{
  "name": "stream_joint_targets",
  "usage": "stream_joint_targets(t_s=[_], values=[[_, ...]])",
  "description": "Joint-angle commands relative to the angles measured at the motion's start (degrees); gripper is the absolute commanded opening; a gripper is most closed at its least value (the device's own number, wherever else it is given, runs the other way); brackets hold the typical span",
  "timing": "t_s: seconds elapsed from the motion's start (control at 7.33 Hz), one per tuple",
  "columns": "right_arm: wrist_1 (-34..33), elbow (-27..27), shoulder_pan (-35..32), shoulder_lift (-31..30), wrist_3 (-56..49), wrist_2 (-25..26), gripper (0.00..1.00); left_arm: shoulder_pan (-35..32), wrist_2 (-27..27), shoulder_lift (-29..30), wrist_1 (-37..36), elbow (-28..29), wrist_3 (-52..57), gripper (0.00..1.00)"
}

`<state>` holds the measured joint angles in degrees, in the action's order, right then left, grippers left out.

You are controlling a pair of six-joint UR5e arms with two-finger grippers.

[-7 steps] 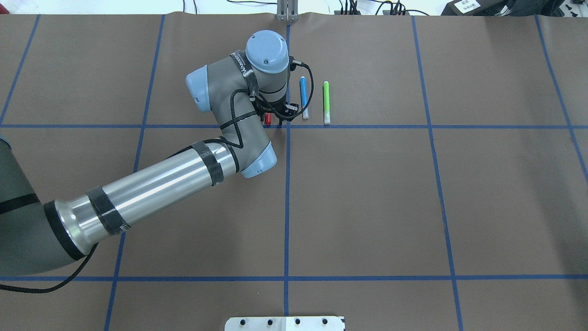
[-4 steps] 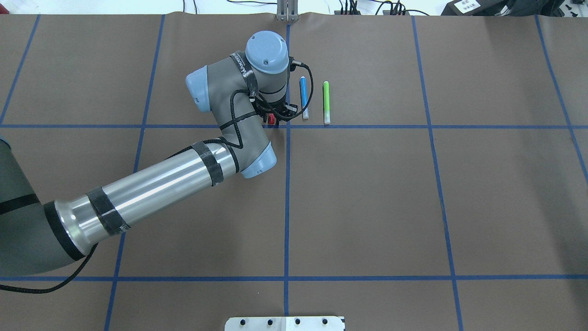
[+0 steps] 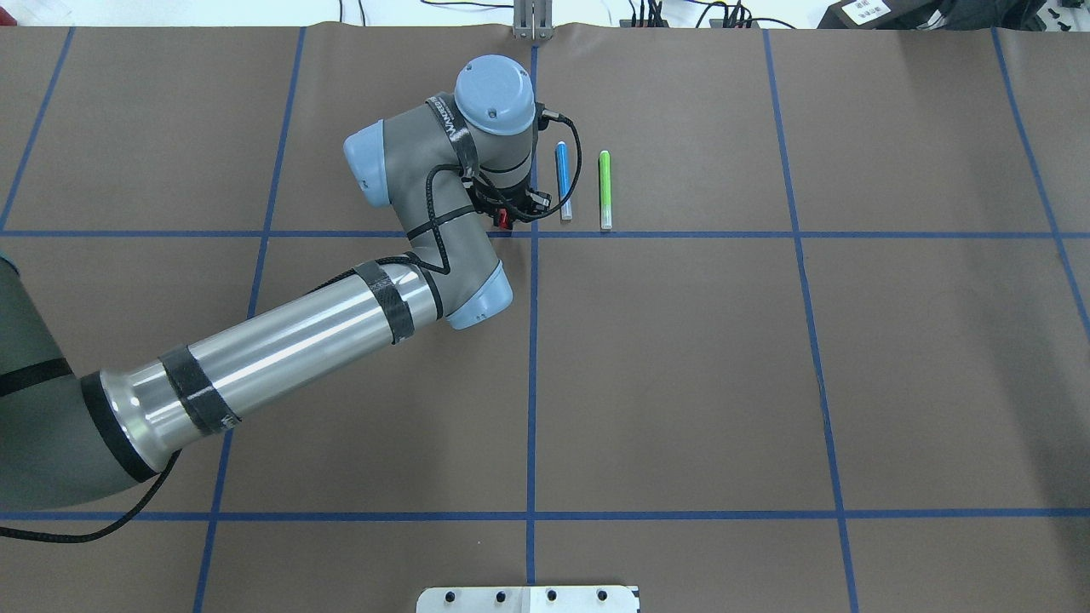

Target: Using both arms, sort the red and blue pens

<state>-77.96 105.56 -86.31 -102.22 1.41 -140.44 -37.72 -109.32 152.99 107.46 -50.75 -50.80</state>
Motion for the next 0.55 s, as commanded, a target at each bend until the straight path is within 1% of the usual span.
stream_joint_targets(t_s=[0.0,0.14,0.41], values=[[0.0,0.0,0.0,0.0,0.0,0.0,1.00,-0.3,0.2,-0.5,-0.1,-1.6,0.1,0.00],[0.1,0.0,0.0,0.0,0.0,0.0,1.00,-0.6,0.2,-0.6,-0.7,-4.5,0.4,0.00],[0.1,0.1,0.0,0.0,0.0,0.1,1.00,-1.3,0.0,-5.2,-0.9,-14.4,0.9,0.00]])
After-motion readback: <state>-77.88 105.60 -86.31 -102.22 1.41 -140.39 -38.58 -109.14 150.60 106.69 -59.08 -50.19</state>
